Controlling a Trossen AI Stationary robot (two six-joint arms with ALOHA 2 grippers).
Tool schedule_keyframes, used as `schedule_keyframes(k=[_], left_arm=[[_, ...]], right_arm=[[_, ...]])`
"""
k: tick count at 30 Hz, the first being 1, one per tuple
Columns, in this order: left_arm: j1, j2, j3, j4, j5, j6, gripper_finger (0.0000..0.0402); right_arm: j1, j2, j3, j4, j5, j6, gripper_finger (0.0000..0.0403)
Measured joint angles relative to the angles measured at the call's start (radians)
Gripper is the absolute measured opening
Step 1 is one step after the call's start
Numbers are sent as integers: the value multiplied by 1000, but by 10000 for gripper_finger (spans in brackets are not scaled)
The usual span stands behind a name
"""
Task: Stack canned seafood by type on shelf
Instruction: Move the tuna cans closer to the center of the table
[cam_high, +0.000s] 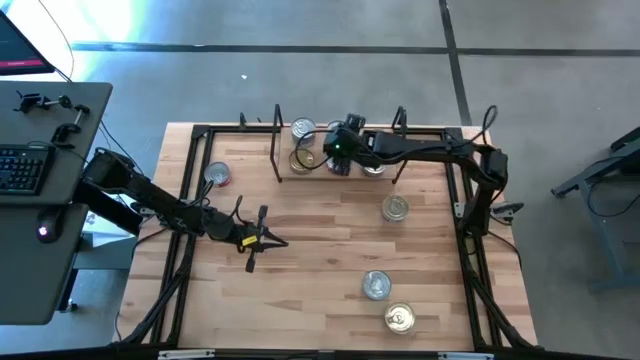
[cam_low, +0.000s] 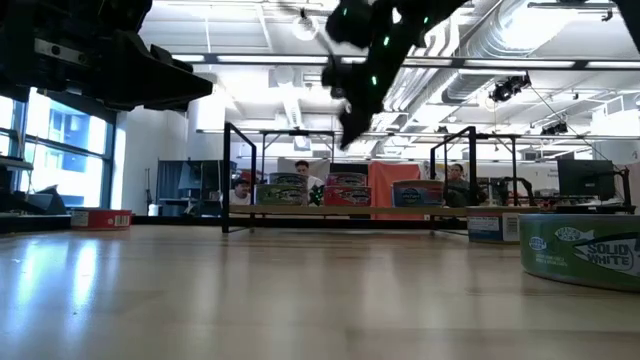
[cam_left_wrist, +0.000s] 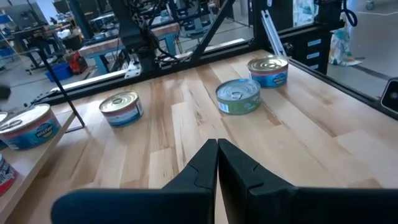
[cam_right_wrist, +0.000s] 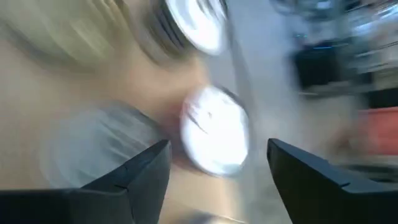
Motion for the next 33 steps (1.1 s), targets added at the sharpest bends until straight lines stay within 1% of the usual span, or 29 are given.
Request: schedule_keyframes(k=[3, 4, 5, 7, 10, 12, 14, 16, 18, 20, 21, 23, 26, 28, 33], left_arm=[[-2, 0, 0, -7, -20, -4, 3], [-7, 0, 0, -8, -44, -15, 3], [-14, 0, 1, -8, -82, -31, 3], [-47, -10, 6, -13, -178, -55, 3], [-107, -40, 31, -56, -328, -88, 3], [-137, -78, 60, -171, -428, -118, 3], [-148, -124, 111, -369, -493, -178, 3], [-128, -168, 192, -653, -533, -289, 3], [-84, -201, 296, -967, -538, -442, 3], [-29, -210, 399, -1269, -524, -597, 3], [0, -208, 441, -1394, -504, -664, 3], [64, -208, 493, -1608, -463, -753, 3], [177, -201, 508, -1746, -394, -815, 3], [250, -195, 506, -1826, -349, -865, 3], [379, -179, 507, -1938, -331, -958, 3]], right_arm=[[50, -12, 0, 23, -254, 223, 258], [79, -11, -17, 53, -304, 264, 258], [115, -10, -50, 99, -328, 288, 258], [201, -7, -137, 257, -332, 327, 259], [333, -7, -278, 524, -326, 410, 259], [410, -7, -359, 693, -296, 471, 259], [487, -7, -422, 820, -213, 512, 259], [553, -6, -465, 914, -105, 518, 259], [604, -6, -487, 972, 13, 500, 259], [639, -7, -494, 977, 116, 469, 259], [652, -10, -495, 965, 153, 451, 259], [674, -23, -496, 934, 192, 440, 259], [711, -64, -496, 806, 232, 474, 259], [739, -103, -496, 671, 256, 529, 259], [803, -227, -495, 338, 273, 730, 259]])
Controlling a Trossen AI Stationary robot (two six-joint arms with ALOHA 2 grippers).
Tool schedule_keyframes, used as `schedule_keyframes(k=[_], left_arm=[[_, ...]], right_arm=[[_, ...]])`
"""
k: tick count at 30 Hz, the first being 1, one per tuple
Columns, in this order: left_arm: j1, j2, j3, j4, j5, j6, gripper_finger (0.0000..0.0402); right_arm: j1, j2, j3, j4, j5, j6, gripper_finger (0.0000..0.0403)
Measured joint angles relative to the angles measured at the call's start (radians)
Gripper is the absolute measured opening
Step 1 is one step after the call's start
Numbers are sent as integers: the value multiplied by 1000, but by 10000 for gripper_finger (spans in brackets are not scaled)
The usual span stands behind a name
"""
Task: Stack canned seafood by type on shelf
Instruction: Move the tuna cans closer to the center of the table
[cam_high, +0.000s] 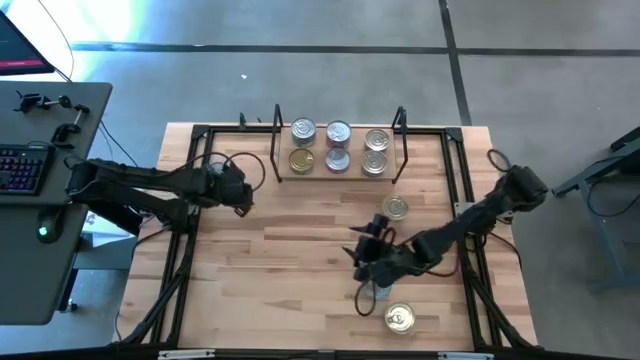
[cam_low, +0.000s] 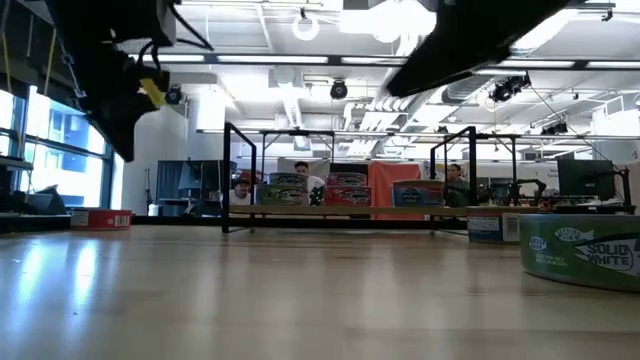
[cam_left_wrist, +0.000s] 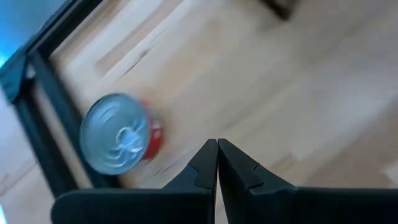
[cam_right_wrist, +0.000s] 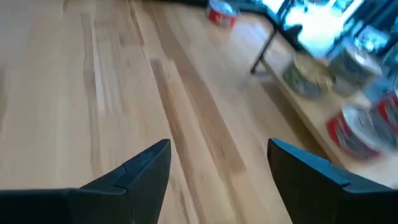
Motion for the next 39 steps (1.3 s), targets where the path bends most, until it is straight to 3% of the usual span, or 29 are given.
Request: schedule_keyframes(k=[3, 7, 17, 23, 27, 33, 39], left_arm=[[57, 3, 0, -85, -1, -75, 3], [132, 4, -1, -129, -8, -108, 3], [302, 5, -152, 57, 26, -38, 3], [389, 4, -182, 166, -72, 59, 3], [454, 4, -232, 221, -28, 69, 3], [451, 3, -294, 358, 47, 95, 3], [324, -10, -291, 392, 228, 72, 3]], right_arm=[[37, -44, 0, -139, 4, 129, 259], [78, -44, -14, -157, 55, 170, 259], [121, -5, -23, -158, 88, 234, 259], [126, -5, -23, -154, 87, 232, 259], [127, -5, -23, -152, 86, 249, 259], [145, -5, -23, -149, 86, 281, 259], [173, -5, -23, -142, 98, 297, 259]])
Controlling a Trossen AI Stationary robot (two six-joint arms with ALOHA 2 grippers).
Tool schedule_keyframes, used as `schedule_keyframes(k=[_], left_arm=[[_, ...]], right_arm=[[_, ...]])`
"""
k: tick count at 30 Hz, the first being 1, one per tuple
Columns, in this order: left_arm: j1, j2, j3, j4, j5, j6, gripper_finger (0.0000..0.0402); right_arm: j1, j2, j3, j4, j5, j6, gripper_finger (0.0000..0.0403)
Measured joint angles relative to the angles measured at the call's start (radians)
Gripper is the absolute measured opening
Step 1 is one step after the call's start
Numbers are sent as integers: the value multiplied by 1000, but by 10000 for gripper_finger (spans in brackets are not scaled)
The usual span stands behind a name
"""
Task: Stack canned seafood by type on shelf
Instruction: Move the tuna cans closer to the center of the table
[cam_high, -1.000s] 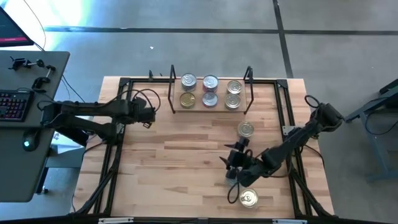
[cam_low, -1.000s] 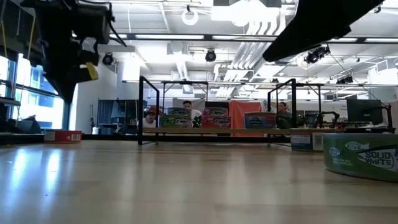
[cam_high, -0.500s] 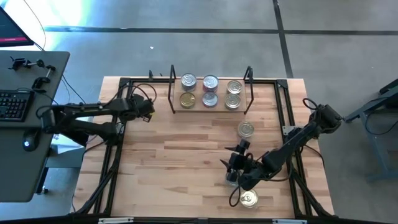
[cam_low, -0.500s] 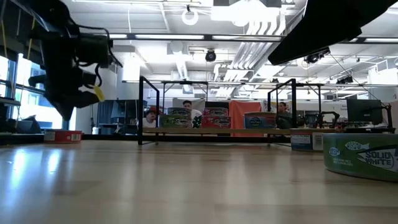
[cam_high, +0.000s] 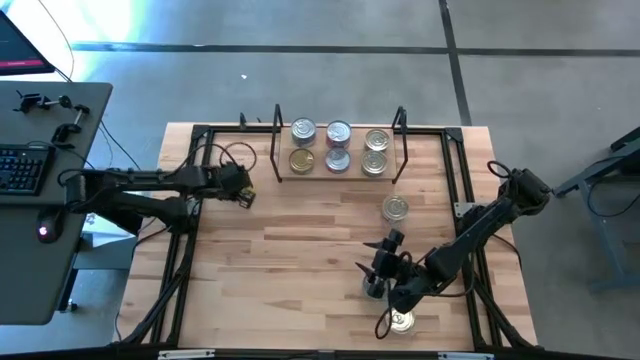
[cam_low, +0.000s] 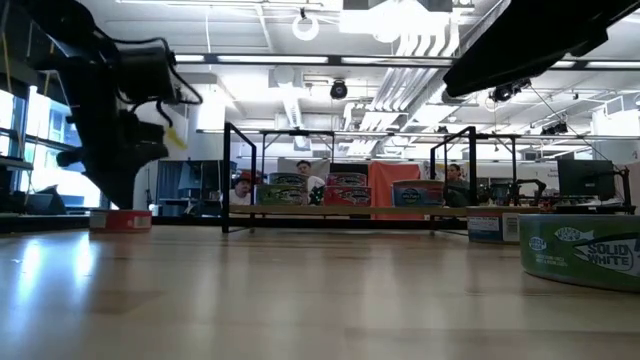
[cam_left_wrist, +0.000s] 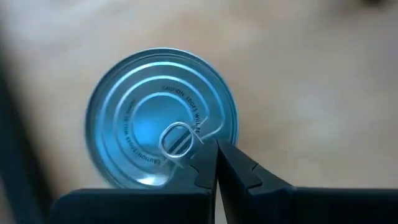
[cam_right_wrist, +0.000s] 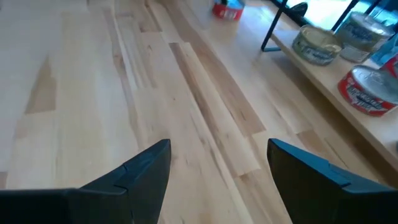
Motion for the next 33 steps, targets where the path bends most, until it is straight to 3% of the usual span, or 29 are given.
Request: schedule_keyframes(k=[3, 8, 16, 19, 26, 29, 33], left_arm=[[-115, -22, 6, 21, 83, -48, 3], [-354, -42, 40, 5, 119, -134, 3], [-643, -43, 47, 72, 31, -228, 3], [-690, -43, 46, 73, -61, -239, 3], [-688, -43, 46, 126, -259, -169, 3], [-688, -44, 46, 223, -285, -52, 3], [-689, -44, 47, 388, -245, 130, 3]], right_arm=[[0, 0, 0, 1, 34, 0, 259], [-22, 0, 0, 42, 42, -1, 259], [-88, -9, 0, 42, 85, -2, 259], [-133, -63, 14, -79, 19, 66, 259], [-306, -157, 29, -532, -330, 240, 259], [-387, -156, 28, -697, -412, 293, 259], [-459, -154, 27, -796, -417, 422, 259]])
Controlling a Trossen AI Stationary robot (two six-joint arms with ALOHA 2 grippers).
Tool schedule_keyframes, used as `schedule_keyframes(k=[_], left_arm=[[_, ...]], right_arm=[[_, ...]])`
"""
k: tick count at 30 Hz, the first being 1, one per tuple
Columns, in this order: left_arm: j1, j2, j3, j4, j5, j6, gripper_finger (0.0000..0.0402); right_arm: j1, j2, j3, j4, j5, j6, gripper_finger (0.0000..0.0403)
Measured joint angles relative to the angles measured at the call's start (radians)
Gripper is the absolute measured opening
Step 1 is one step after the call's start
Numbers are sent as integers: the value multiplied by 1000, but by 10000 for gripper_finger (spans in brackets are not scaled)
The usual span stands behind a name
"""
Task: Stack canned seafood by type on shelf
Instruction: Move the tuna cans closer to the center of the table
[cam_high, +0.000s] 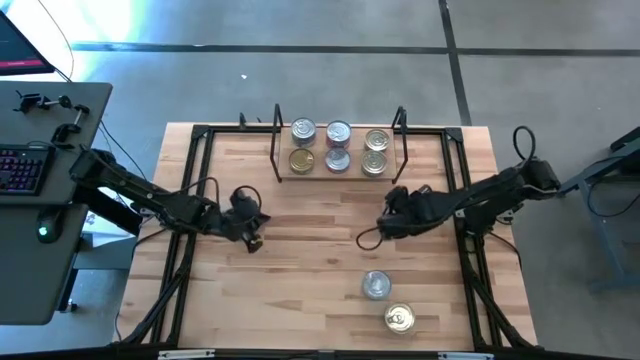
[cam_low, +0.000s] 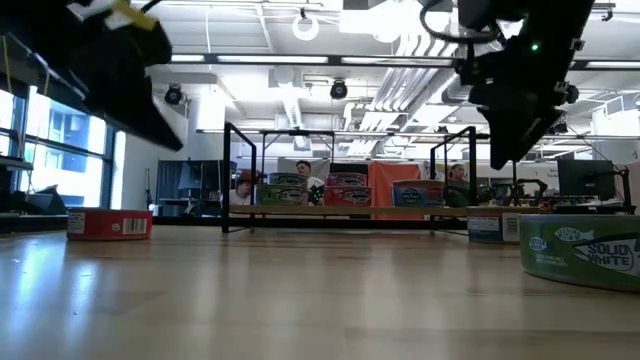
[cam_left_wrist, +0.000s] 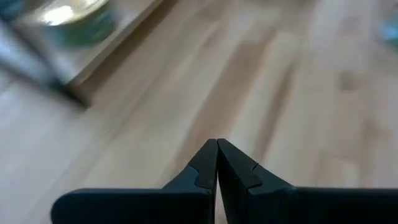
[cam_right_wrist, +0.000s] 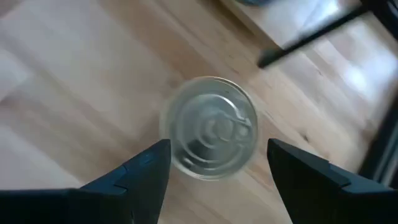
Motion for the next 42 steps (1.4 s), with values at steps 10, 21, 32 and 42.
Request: schedule_keyframes(k=[10, 21, 32, 42], left_arm=[[-28, 0, 1, 275, 64, 266, 3], [-26, 2, 1, 286, 65, 306, 3], [-18, -1, 1, 203, 54, 233, 3], [-133, 0, 2, 179, 91, 274, 3]], right_arm=[[-94, 0, -177, 172, -34, 28, 224], [-72, 0, -256, 603, -120, -109, 18], [-2, 97, -253, 1097, -97, -389, 4], [231, 52, -89, 1048, -387, -435, 0]])
